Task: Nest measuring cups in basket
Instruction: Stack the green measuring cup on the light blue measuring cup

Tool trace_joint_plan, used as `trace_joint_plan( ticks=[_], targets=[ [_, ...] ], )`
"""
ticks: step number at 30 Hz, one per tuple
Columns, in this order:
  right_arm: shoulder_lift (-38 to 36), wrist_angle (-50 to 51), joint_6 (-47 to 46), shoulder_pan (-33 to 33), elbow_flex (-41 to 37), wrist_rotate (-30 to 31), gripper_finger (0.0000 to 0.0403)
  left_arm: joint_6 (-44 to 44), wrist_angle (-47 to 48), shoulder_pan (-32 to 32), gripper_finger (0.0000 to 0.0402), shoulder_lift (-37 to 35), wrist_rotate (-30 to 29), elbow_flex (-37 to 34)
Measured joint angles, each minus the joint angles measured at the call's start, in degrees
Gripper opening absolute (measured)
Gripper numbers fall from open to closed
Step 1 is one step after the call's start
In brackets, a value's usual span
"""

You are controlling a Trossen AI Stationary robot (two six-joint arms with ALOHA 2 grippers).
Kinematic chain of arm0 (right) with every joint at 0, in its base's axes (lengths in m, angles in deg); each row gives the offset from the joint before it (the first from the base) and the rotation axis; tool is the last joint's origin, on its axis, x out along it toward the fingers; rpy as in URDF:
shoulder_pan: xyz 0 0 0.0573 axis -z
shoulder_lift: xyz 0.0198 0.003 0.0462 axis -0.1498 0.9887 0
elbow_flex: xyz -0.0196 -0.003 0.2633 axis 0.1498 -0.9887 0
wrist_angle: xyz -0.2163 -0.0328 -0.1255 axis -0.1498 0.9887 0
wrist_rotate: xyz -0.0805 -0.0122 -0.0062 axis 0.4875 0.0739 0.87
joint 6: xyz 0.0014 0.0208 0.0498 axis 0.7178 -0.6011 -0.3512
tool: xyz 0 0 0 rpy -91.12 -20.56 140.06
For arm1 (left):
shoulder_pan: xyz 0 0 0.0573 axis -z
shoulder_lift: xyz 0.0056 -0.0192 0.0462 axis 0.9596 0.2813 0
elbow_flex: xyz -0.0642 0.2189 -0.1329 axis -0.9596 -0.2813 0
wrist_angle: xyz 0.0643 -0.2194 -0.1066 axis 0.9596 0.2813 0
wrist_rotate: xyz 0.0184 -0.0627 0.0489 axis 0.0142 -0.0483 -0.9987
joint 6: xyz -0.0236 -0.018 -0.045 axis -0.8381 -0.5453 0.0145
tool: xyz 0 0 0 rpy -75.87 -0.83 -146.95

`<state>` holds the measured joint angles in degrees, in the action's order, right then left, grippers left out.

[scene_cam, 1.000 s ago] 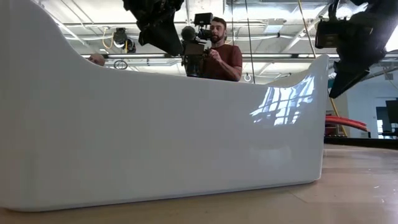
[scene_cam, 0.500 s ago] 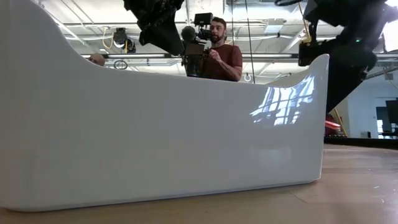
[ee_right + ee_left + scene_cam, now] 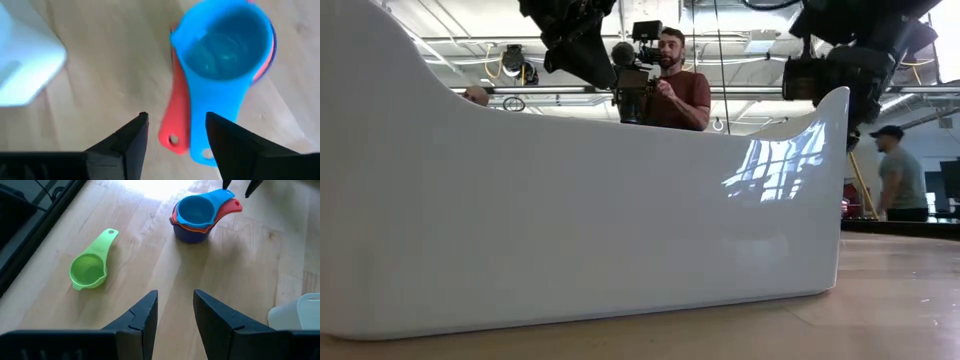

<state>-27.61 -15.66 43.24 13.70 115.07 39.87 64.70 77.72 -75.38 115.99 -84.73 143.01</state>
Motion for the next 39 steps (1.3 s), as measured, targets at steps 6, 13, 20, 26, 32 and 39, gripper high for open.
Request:
trace_joint_plan(
  ticks=[6,13,20,26,32,39],
  targets=[
    [-1.48,-9.22,3.86,4.04,0.00,1.73,0.0199,5.20,-0.64,-1.79,0.0129,0.20,0.08,0.00],
    [-1.46,-16.75,9.61,10.90,0.00,1.24,0.0194,19.01,-3.43,-10.49,0.0129,4.78,5.10,0.02],
    [-1.44,-23.58,11.74,17.10,0.02,-5.95,0.0193,30.27,-5.40,-18.60,0.0129,11.30,7.52,0.02],
    [-1.43,-23.71,12.71,18.93,0.02,-6.08,0.0192,39.63,-9.32,-21.84,0.0130,16.12,10.85,0.46],
    [-1.42,-23.73,13.13,19.34,0.02,-6.08,0.0192,43.92,-9.62,-23.14,0.0180,19.98,12.52,0.52],
    [-1.41,-24.22,13.17,19.34,0.02,-6.02,0.0192,47.93,-10.12,-24.82,0.0253,23.08,12.55,0.57]
  ],
)
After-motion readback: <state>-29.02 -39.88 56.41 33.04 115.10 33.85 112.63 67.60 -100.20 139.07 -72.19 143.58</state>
